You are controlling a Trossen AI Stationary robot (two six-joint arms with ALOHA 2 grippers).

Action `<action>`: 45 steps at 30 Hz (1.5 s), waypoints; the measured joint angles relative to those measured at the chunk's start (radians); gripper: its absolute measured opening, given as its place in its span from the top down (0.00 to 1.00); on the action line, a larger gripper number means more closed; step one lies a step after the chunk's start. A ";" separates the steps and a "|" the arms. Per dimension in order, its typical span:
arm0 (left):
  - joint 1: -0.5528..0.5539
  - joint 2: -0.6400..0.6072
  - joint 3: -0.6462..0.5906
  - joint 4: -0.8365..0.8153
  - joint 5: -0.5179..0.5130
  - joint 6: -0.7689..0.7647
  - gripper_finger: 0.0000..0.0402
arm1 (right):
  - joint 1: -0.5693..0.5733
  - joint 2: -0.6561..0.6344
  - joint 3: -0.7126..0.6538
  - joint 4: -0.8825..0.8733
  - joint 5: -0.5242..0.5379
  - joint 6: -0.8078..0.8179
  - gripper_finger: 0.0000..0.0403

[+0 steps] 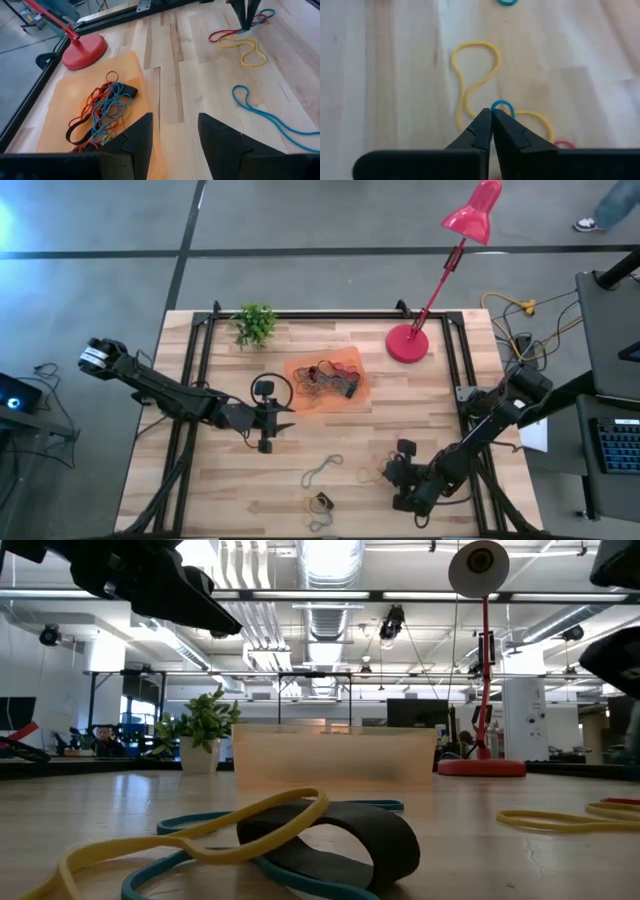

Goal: Pick and place rubber bands into bin
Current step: Put the blue rubber band into the orange bin

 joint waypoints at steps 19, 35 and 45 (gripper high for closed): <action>0.000 0.000 0.000 -0.001 -0.017 0.001 0.65 | -0.025 -0.202 0.088 -0.025 0.398 -0.449 0.98; 0.000 0.000 -0.001 0.000 -0.016 0.002 0.65 | -0.260 -0.321 0.130 -0.015 0.494 -0.811 0.98; 0.000 0.000 -0.002 0.000 -0.016 0.002 0.65 | -0.542 -0.284 0.118 0.124 0.312 -0.940 0.98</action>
